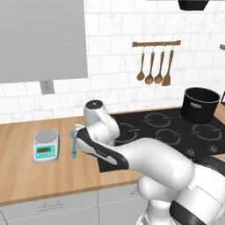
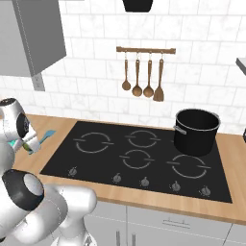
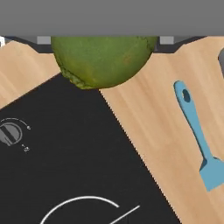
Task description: Put the onion and lime in the pot. Retrieve the spatula and lightly stir the vegetables in the pot.
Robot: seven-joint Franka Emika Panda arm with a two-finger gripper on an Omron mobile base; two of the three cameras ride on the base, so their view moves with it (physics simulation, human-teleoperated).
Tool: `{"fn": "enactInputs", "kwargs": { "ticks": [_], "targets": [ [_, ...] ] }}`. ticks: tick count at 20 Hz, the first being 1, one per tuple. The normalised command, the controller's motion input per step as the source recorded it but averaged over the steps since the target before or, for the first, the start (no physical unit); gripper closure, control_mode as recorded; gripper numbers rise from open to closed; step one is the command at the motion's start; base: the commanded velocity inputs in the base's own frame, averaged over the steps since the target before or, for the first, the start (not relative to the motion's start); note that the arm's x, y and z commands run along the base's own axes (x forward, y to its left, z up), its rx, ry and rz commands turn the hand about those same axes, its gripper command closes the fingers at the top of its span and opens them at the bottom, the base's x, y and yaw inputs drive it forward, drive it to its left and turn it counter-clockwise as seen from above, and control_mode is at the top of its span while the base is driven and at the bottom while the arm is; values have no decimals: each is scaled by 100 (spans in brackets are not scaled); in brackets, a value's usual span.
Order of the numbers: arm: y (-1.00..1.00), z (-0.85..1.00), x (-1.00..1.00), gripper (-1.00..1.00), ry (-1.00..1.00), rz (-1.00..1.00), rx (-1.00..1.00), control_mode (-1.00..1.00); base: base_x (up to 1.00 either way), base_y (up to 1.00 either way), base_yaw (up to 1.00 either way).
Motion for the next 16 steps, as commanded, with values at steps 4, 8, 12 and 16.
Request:
{"fn": "enactInputs", "kwargs": {
  "ticks": [4, 8, 12, 16],
  "targets": [
    [-100, 69, -14, 100, 0, 2, -5, -100, 0, 0, 0],
    [-100, 21, -2, 100, 0, 11, -13, -100, 0, 0, 0],
    [-92, 3, -3, 100, 0, 21, -15, -100, 0, 0, 0],
    [-38, 0, 0, 100, -1, 8, -7, 100, 0, -20, 1]
  ]
}}
